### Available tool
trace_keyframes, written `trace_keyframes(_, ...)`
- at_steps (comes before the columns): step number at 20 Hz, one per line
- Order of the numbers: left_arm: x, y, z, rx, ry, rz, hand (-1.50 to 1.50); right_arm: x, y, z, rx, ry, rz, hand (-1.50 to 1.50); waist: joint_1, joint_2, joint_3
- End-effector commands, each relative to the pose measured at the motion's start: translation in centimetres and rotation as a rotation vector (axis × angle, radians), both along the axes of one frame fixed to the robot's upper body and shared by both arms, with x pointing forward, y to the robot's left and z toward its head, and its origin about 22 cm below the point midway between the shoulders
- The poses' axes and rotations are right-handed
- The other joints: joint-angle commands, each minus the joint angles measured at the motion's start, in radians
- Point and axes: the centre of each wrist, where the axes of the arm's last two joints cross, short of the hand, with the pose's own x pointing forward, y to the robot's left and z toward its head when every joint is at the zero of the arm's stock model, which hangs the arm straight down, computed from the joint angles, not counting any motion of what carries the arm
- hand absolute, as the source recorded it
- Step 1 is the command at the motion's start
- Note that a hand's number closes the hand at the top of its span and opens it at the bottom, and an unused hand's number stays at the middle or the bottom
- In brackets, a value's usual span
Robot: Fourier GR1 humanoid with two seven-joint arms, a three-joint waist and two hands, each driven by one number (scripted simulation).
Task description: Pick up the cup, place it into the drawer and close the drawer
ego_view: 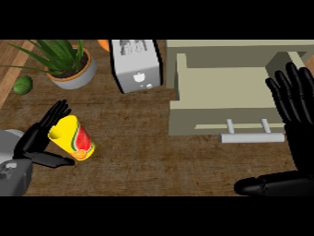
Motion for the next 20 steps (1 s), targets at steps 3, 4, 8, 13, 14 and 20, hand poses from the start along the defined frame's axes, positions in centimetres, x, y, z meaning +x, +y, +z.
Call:
trace_keyframes(3, 0.0, -0.8, -1.1, -0.162, 0.014, -0.115, -1.50, -0.3, -0.1, 1.7, 0.004, -0.014, 0.025, -1.50, -0.009, 0.005, -0.009)
trace_keyframes(4, -1.0, -2.0, -2.4, -0.178, 0.015, -0.119, -1.50, 0.2, 0.6, 1.8, 0.012, -0.010, -0.003, -1.50, -0.001, 0.005, -0.009)
trace_keyframes(8, -0.8, -1.5, -2.3, -0.194, 0.029, -0.122, -1.50, 0.9, 0.4, -0.2, -0.003, 0.002, -0.007, -1.50, -0.001, 0.008, -0.008)
trace_keyframes(13, -2.0, -3.1, -3.9, -0.242, 0.054, -0.127, -1.50, 0.2, 0.7, -0.1, 0.007, -0.005, 0.002, -1.50, -0.001, 0.007, -0.009)
trace_keyframes(14, 0.3, -4.0, -2.8, -0.244, 0.064, -0.125, -1.50, 0.1, 0.1, 0.8, 0.023, -0.009, 0.006, -1.50, -0.013, 0.008, -0.009)
trace_keyframes(20, 0.2, -4.1, -2.7, -0.347, 0.085, -0.209, -1.50, -0.2, -0.6, 0.8, -0.008, -0.003, 0.031, -1.50, -0.018, 0.010, -0.010)
